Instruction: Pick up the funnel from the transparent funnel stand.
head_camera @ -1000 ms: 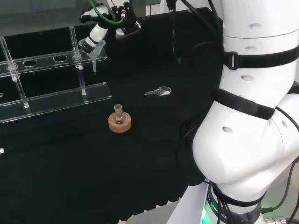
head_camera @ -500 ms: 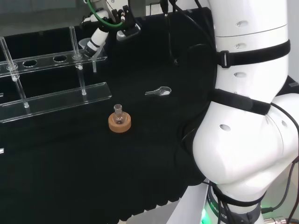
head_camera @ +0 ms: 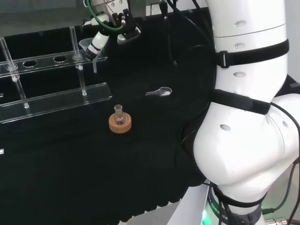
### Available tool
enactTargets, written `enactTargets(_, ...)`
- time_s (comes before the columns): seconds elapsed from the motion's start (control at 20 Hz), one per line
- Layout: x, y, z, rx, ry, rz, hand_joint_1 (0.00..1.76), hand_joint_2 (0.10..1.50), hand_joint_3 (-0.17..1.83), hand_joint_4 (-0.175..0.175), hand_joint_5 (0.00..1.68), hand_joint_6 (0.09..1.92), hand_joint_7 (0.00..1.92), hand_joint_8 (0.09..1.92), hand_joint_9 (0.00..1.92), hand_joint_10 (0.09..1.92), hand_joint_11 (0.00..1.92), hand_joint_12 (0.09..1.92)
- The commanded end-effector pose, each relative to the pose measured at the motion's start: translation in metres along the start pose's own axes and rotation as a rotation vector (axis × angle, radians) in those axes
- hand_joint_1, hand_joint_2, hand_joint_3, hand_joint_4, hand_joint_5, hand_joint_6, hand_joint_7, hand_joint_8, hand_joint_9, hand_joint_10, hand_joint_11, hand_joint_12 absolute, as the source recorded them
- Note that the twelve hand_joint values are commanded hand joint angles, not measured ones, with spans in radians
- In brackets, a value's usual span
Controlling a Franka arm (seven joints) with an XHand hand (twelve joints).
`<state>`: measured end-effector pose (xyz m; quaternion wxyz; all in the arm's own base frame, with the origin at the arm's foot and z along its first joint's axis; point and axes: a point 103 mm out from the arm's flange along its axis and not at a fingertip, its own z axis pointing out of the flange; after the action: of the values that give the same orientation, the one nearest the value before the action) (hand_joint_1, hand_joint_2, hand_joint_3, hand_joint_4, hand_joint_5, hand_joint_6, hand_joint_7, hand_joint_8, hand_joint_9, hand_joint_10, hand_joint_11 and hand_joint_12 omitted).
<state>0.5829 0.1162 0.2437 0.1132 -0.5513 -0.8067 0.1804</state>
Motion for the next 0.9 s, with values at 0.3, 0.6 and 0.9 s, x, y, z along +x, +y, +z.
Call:
enactTargets(0.3, -0.003, 0.0067, 0.0078, -0.017, 0.024, 0.019, 0.58, 0.67, 0.02, -0.015, 0.26, 0.09, 0.33, 0.58, 0.23, 0.81, 0.0, 1.44)
enactTargets(0.6, -0.0067, 0.009, 0.0049, -0.036, 0.042, 0.03, 0.63, 0.69, 0.03, -0.014, 0.44, 0.09, 0.55, 0.58, 0.47, 0.69, 0.0, 1.49)
enactTargets(0.9, -0.0085, 0.0088, 0.0002, -0.083, 0.072, 0.033, 0.67, 0.7, 0.04, -0.022, 0.59, 0.09, 0.77, 0.58, 0.65, 0.59, 0.0, 1.55)
